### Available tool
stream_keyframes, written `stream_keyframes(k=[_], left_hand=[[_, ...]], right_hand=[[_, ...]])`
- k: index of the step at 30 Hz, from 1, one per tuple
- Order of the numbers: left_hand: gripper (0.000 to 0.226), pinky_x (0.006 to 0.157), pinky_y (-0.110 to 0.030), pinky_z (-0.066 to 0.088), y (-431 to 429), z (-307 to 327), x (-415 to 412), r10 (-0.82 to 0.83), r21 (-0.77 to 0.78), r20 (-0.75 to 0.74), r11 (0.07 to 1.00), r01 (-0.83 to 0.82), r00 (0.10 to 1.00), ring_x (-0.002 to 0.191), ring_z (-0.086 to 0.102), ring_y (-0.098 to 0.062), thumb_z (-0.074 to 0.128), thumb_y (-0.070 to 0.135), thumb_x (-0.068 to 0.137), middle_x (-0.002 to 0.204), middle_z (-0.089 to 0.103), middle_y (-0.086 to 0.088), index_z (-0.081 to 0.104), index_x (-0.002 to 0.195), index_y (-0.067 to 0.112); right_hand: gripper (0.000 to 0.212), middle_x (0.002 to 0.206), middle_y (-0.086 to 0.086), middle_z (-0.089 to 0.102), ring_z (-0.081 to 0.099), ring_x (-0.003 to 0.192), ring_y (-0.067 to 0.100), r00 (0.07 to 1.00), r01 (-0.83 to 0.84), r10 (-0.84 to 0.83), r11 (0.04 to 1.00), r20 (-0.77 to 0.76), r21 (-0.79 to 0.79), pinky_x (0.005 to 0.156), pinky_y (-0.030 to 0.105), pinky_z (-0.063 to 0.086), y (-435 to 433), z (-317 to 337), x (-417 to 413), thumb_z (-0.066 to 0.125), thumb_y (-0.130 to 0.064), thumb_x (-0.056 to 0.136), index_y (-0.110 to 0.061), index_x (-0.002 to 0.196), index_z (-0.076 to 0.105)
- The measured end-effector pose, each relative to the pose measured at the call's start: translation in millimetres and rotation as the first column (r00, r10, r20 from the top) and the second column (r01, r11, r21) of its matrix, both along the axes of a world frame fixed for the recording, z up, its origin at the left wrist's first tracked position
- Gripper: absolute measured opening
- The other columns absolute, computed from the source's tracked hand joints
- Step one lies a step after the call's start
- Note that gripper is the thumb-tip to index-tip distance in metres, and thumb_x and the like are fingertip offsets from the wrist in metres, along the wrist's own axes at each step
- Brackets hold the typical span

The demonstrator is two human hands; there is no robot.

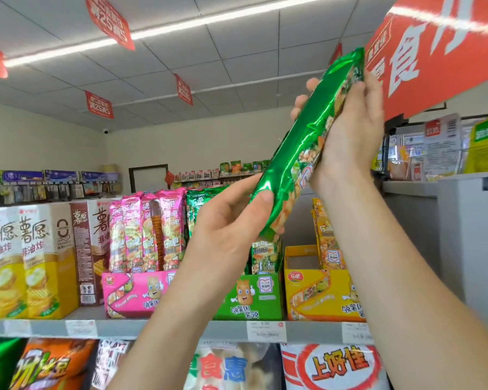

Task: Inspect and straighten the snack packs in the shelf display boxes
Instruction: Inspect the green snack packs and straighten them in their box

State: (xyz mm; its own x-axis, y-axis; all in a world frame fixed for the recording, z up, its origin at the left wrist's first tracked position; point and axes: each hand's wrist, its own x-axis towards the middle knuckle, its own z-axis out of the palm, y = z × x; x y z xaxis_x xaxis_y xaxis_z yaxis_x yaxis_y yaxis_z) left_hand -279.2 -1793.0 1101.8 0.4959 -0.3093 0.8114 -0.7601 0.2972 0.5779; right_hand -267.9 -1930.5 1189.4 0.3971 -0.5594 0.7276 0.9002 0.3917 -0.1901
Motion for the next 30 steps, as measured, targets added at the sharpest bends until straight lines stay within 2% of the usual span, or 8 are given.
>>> stream_keyframes(k=[4,7,11,16,21,25,28,30], left_hand=[[0.028,0.073,-0.018,0.054,3.6,-15.0,-6.3,0.112,0.038,-0.056,0.993,-0.110,0.992,0.087,0.070,-0.012,0.067,0.008,0.086,0.097,0.076,-0.001,0.068,0.113,0.016],[0.025,0.076,-0.027,0.055,2.0,-28.0,-13.0,0.153,0.095,-0.094,0.985,-0.144,0.984,0.088,0.069,-0.024,0.071,0.018,0.083,0.097,0.075,-0.009,0.070,0.108,0.015],[0.025,0.077,-0.032,0.055,8.5,-40.3,-21.5,0.176,0.086,-0.137,0.982,-0.166,0.975,0.081,0.069,-0.016,0.071,0.029,0.083,0.091,0.075,-0.004,0.070,0.102,0.013],[0.022,0.062,-0.017,0.048,17.6,-56.1,-31.6,0.114,0.022,-0.161,0.993,-0.112,0.980,0.066,0.062,-0.001,0.077,0.028,0.076,0.075,0.072,0.008,0.071,0.091,0.013],[0.013,0.066,-0.022,0.055,26.6,-77.2,-38.6,0.093,0.012,-0.204,0.996,-0.092,0.975,0.071,0.066,-0.006,0.074,0.012,0.076,0.081,0.075,0.000,0.073,0.089,0.012],[0.016,0.074,-0.025,0.057,33.3,-82.1,-43.6,0.079,-0.060,-0.242,0.994,-0.096,0.967,0.080,0.068,-0.010,0.071,0.001,0.082,0.091,0.076,-0.005,0.071,0.098,0.005],[0.014,0.065,-0.028,0.057,39.0,-82.8,-41.6,0.073,-0.108,-0.297,0.988,-0.110,0.952,0.078,0.067,-0.013,0.071,0.007,0.085,0.089,0.075,-0.006,0.070,0.099,0.007],[0.010,0.051,-0.023,0.051,40.2,-85.3,-42.4,0.096,-0.090,-0.323,0.987,-0.132,0.942,0.065,0.063,-0.011,0.071,0.013,0.082,0.077,0.071,0.001,0.070,0.091,0.009]], right_hand=[[0.041,0.076,0.014,0.067,0.058,0.055,0.023,0.968,-0.176,0.135,0.967,-0.213,-0.183,0.056,0.032,0.050,4.3,-9.0,-10.7,0.043,-0.048,0.100,-0.009,0.102,0.058],[0.020,0.067,0.010,0.060,0.054,0.050,0.019,0.975,-0.159,0.116,0.960,-0.192,-0.229,0.047,0.028,0.048,16.5,-25.2,-10.2,0.049,-0.030,0.101,-0.011,0.107,0.048],[0.012,0.066,0.006,0.060,0.059,0.055,0.019,0.979,-0.102,0.059,0.970,-0.193,-0.222,0.052,0.028,0.050,30.4,-49.3,-20.5,0.046,-0.023,0.101,-0.012,0.107,0.046],[0.019,0.073,0.003,0.067,0.067,0.069,0.018,0.972,-0.090,0.017,0.948,-0.235,-0.304,0.061,0.032,0.053,44.8,-87.0,-29.1,0.041,-0.031,0.102,-0.014,0.110,0.046],[0.066,0.105,0.003,0.074,0.069,0.096,0.014,0.923,-0.111,-0.102,0.853,-0.371,-0.510,0.081,0.033,0.055,55.1,-119.1,-34.2,0.037,-0.055,0.091,-0.007,0.134,0.049],[0.083,0.155,-0.013,0.036,0.037,0.139,-0.001,0.880,-0.141,-0.196,0.762,-0.433,-0.632,0.117,0.038,0.027,59.3,-151.8,-46.0,0.038,-0.072,0.081,-0.034,0.153,0.025],[0.082,0.152,-0.027,0.032,0.035,0.134,-0.014,0.855,-0.118,-0.278,0.718,-0.438,-0.686,0.114,0.028,0.032,64.5,-190.1,-62.1,0.042,-0.071,0.082,-0.037,0.154,0.021],[0.071,0.132,-0.037,0.050,0.051,0.114,-0.019,0.856,-0.073,-0.326,0.690,-0.400,-0.720,0.093,0.015,0.047,66.8,-209.3,-74.7,0.041,-0.064,0.090,-0.034,0.153,0.026]])
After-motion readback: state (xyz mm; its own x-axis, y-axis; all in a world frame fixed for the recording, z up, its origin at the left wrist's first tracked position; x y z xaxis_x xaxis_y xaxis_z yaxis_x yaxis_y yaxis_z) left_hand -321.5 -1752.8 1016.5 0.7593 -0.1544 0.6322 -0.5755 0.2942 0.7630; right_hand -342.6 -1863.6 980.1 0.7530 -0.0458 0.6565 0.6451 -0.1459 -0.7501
